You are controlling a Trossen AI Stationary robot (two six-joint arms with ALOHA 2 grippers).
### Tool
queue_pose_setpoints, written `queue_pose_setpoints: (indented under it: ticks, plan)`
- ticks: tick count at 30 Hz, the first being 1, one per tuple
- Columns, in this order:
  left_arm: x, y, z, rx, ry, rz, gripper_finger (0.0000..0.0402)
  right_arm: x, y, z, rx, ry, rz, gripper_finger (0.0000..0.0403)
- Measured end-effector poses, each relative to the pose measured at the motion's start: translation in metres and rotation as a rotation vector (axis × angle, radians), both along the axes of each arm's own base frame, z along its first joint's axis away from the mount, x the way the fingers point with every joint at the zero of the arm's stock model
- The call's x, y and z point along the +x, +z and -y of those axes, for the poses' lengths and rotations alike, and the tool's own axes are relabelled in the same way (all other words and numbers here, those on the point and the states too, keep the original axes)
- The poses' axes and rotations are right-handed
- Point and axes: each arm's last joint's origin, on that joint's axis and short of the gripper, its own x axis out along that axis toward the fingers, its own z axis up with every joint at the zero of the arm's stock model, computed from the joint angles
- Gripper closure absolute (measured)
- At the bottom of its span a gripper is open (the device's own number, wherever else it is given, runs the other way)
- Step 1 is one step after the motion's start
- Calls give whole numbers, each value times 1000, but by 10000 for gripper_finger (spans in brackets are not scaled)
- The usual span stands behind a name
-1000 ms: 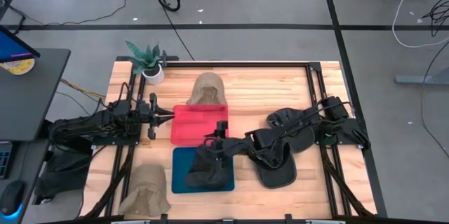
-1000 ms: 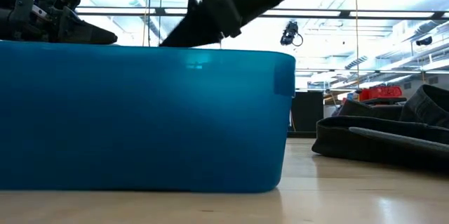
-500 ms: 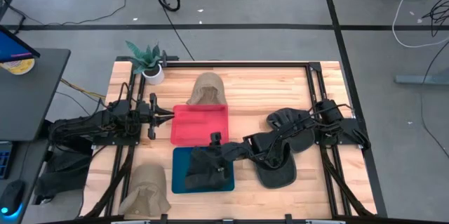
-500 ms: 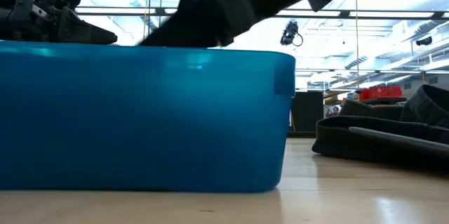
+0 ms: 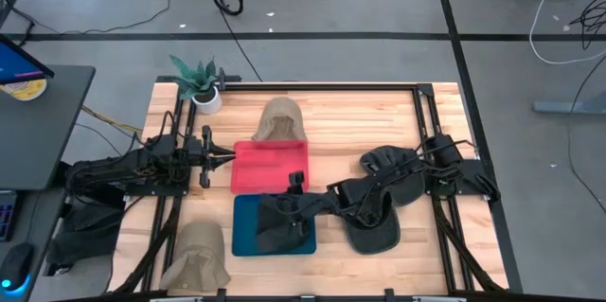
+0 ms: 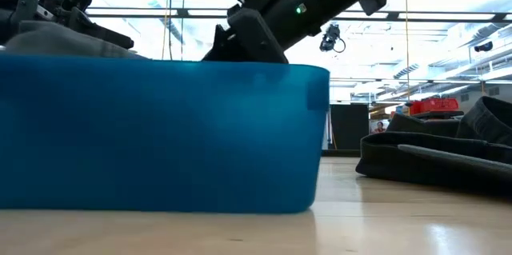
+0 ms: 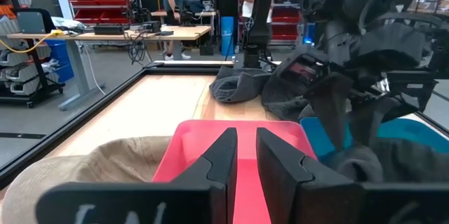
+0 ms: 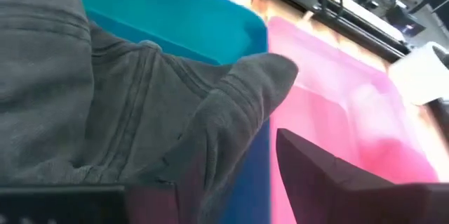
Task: Pick & Place hat
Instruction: Put the bottom left black cap into the blue bin, then put the bottom black cap into the blue bin
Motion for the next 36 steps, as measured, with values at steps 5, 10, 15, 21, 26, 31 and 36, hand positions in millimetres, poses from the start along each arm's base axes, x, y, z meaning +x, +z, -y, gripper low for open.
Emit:
queue_pose_setpoints:
  ticks: [5, 10, 15, 21, 26, 31, 36]
  plan:
    - [0, 0, 0, 0, 0, -1, 344, -6, 22, -5, 9, 13, 42, 240]
    - [0, 0, 0, 0, 0, 0, 344, -22, 49, -9, 21, -2, 34, 243]
    - [0, 0, 0, 0, 0, 0, 344, -54, 85, -10, 1, -75, -13, 240]
    - [0, 0, 0, 0, 0, -2, 344, -100, 124, -14, 97, -119, -57, 238]
    - [0, 0, 0, 0, 0, 0, 344, -129, 136, -26, 121, -96, -110, 238]
    - [0, 0, 0, 0, 0, 0, 344, -150, 128, -35, 173, -135, -244, 239]
    - [0, 0, 0, 0, 0, 0, 344, -166, 106, -47, 223, -188, -431, 239]
